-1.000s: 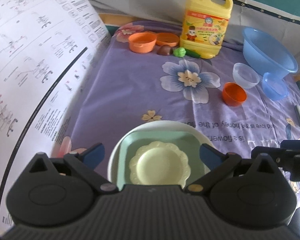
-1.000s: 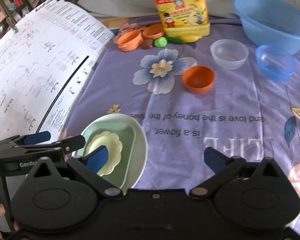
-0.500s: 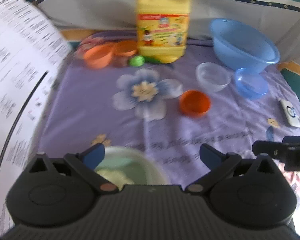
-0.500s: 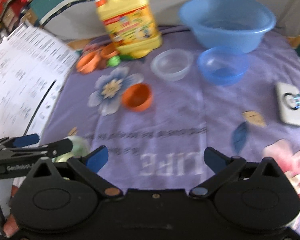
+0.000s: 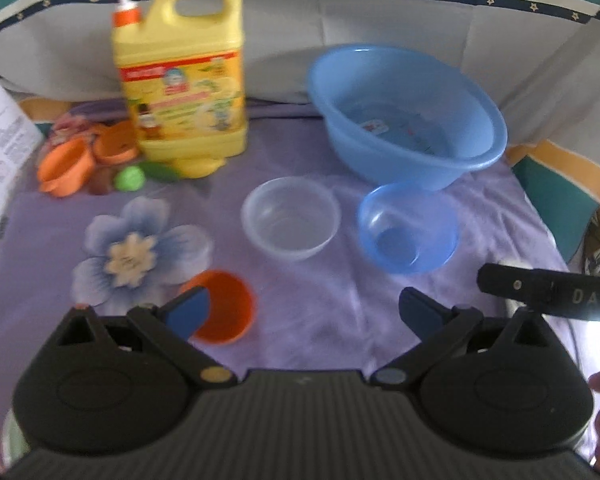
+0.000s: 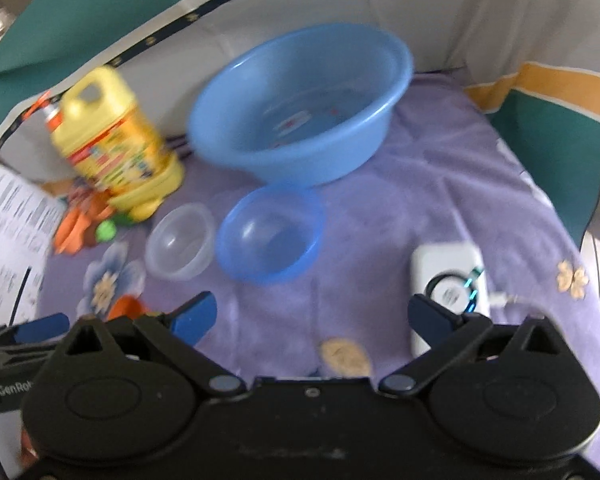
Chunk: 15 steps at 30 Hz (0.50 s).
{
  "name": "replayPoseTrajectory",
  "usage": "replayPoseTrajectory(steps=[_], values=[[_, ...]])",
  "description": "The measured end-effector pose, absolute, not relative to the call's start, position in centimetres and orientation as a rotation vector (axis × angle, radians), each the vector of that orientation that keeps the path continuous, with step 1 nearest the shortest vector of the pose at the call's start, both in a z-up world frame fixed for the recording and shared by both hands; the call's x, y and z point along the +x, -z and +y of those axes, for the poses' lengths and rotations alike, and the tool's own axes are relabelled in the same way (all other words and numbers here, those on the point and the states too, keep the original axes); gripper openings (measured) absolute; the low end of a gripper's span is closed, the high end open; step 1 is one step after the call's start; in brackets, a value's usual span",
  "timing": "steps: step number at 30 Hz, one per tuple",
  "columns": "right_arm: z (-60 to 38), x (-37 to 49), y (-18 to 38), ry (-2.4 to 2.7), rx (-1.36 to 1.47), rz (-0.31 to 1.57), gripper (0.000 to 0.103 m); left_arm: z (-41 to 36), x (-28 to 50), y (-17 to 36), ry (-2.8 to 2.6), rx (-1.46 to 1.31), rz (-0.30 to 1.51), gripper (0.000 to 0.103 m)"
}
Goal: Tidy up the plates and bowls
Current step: 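Close both grippers on the rim of the blue plastic bowl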
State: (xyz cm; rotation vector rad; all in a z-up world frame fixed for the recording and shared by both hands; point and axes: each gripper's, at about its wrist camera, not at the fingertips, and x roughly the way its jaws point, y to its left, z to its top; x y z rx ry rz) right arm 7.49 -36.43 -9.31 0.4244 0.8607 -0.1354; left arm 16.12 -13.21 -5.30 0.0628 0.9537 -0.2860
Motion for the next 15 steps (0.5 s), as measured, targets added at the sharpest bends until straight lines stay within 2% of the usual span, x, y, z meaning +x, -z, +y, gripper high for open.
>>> replayPoseTrajectory(steps=[3,8,10,12,15], values=[[-38.6,9.4,10.2,0.147,0.442,0.864,0.091,-15.2,17.6,6.6,0.275,0.015,0.978,0.099],[-40.7,12.5,12.2,0.127,0.483,0.878,0.073,-17.4,19.5,8.5,0.263,-0.037,1.016,0.084],[-40.9,13.3,12.9,0.111,0.488,0.884,0.061,-17.9,20.0,9.1,0.251,-0.055,1.019,0.080],[-41.0,14.2,13.6,0.093,0.492,0.893,0.054,-18.3,20.5,9.6,0.243,-0.076,1.023,0.076],[-40.9,15.5,14.4,0.072,0.497,0.897,0.038,-18.8,21.1,10.1,0.246,-0.085,1.030,0.064]])
